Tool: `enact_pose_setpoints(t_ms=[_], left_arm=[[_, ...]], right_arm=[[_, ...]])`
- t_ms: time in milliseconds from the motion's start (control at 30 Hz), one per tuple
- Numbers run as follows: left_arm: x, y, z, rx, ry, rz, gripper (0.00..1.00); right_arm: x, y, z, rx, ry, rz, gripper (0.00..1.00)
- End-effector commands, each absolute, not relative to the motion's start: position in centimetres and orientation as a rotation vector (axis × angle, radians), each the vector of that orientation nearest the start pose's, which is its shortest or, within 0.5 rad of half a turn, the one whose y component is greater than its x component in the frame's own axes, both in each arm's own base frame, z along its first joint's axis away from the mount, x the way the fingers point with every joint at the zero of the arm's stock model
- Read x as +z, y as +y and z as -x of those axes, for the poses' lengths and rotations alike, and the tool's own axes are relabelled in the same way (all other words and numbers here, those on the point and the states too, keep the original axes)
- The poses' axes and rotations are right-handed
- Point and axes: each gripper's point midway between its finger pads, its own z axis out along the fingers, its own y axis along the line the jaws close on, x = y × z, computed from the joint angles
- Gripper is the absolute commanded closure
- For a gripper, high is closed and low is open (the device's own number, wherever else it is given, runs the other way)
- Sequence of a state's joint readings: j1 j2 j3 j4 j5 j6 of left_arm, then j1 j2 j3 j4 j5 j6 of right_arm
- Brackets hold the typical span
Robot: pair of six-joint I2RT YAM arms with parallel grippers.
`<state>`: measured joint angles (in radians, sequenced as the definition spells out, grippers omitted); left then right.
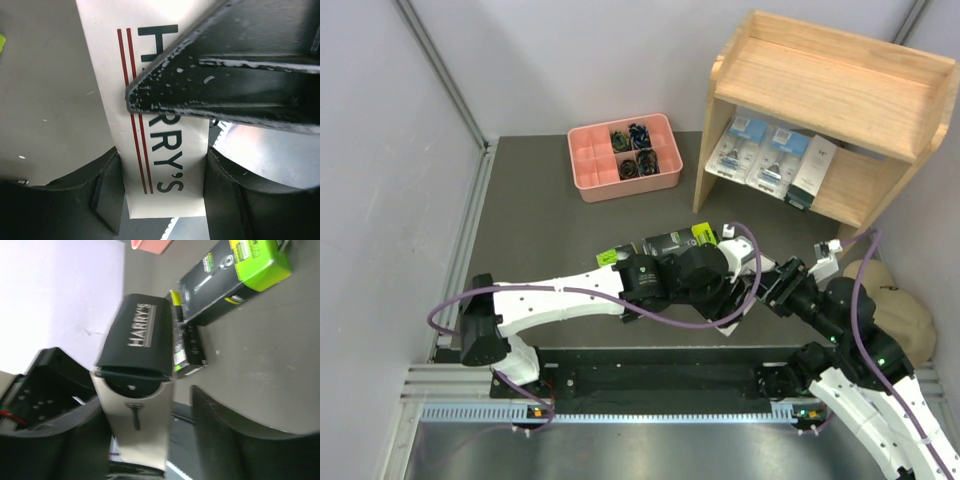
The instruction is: Place and organize the shaving razors onto the shelf
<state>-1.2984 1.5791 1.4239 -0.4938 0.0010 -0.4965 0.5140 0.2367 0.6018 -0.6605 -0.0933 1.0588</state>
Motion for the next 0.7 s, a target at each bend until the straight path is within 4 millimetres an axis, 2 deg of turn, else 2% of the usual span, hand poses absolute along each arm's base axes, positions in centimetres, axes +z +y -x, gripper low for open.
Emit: enact_pose_setpoints(t_ms=[0,33,67,133,167,233,267,300,367,400,467,500,567,600,667], left_arm=[[26.7,-45.3,-9.3,-1.105,2.068,-0.909,0.68],[26.5,-45.3,-9.2,-1.100,2.072,-0.910,0.68],[26.5,-45.2,-9.3,-1.100,2.073,-0.907,0.67],[25.9,-45.0,-9.6,-1.073,2.082,-0.897,0.64],[25.6,-44.7,-10.0,-1.035,2.094,-0.881,0.55],[25.1,-44.1,-11.1,-0.962,2.099,-0.847,0.48],[24.9,-43.8,-11.4,-0.930,2.101,-0.840,0.44],[24.4,-43.2,-11.7,-0.890,2.115,-0.833,0.34],[24.5,-42.3,-13.0,-0.807,2.107,-0.784,0.23],[24.2,-41.7,-13.5,-0.762,2.112,-0.767,0.10],[24.6,-40.6,-14.8,-0.687,2.095,-0.692,0.01],[24.4,-40.0,-15.1,-0.663,2.098,-0.667,0.01],[25.3,-38.9,-16.1,-0.641,2.076,-0.574,0.01],[24.9,-38.4,-16.2,-0.635,2.083,-0.552,0.01],[25.8,-37.7,-16.8,-0.696,2.077,-0.467,0.01]], right_arm=[[23.8,14.6,-15.0,1.160,1.936,-0.455,0.50],[23.9,14.6,-15.0,1.158,1.935,-0.451,0.55],[23.9,14.6,-15.0,1.160,1.934,-0.448,0.63],[24.0,14.6,-15.0,1.163,1.931,-0.443,0.69],[24.1,14.7,-15.0,1.169,1.926,-0.439,0.74],[24.3,14.7,-14.9,1.173,1.920,-0.436,0.77],[24.4,14.6,-14.9,1.172,1.918,-0.435,0.77],[24.4,14.6,-14.9,1.169,1.917,-0.437,0.77],[24.5,14.3,-14.8,1.165,1.907,-0.441,0.77],[24.6,14.2,-14.8,1.165,1.901,-0.445,0.77],[25.0,13.8,-14.7,1.157,1.876,-0.451,0.77],[25.0,13.7,-14.6,1.151,1.875,-0.456,0.77],[25.3,13.2,-14.5,1.142,1.853,-0.462,0.77],[25.1,13.0,-14.5,1.129,1.856,-0.470,0.77],[25.5,12.4,-14.3,1.120,1.820,-0.484,0.77]])
